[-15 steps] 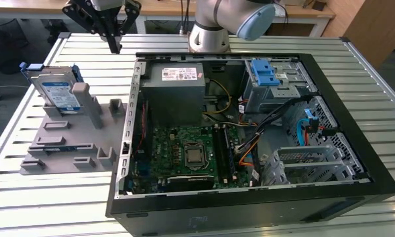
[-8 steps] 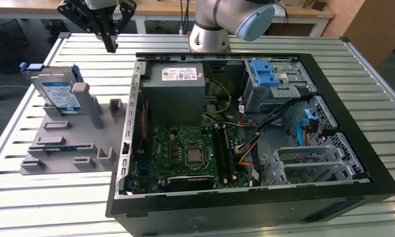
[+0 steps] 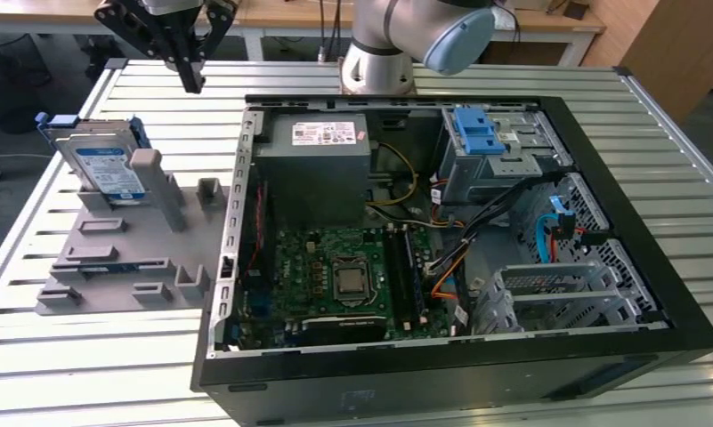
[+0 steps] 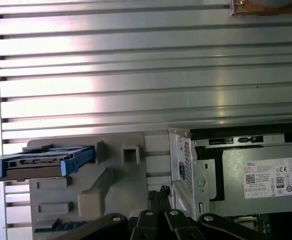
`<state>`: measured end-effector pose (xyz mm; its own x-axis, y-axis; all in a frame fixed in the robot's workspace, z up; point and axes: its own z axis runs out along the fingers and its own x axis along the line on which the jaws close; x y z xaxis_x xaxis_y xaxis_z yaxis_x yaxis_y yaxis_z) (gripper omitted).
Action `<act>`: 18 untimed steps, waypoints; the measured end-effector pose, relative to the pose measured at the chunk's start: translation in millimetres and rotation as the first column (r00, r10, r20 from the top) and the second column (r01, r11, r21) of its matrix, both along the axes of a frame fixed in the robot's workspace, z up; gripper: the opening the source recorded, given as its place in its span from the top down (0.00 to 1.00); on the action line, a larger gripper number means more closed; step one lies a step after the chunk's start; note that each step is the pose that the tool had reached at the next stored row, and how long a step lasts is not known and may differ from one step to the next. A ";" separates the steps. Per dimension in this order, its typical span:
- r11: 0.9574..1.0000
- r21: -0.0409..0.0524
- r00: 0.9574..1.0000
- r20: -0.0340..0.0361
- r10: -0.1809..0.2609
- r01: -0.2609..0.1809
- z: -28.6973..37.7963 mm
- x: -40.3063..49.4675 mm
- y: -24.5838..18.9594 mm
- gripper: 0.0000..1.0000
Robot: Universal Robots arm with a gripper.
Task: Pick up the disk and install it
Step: 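Reach for the disk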
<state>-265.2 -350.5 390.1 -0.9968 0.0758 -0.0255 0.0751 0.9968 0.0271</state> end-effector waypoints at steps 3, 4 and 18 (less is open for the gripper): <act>1.000 0.000 1.000 0.000 0.000 0.000 -0.2 -3.4 1.3 0.89; 1.000 0.000 1.000 0.000 0.000 0.000 -0.2 -4.5 1.8 0.89; 1.000 0.000 1.000 0.000 0.000 0.000 -0.4 -14.7 5.6 0.89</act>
<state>-279.9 -344.9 389.6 -0.9968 0.0757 -0.0252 0.0750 0.9968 0.0271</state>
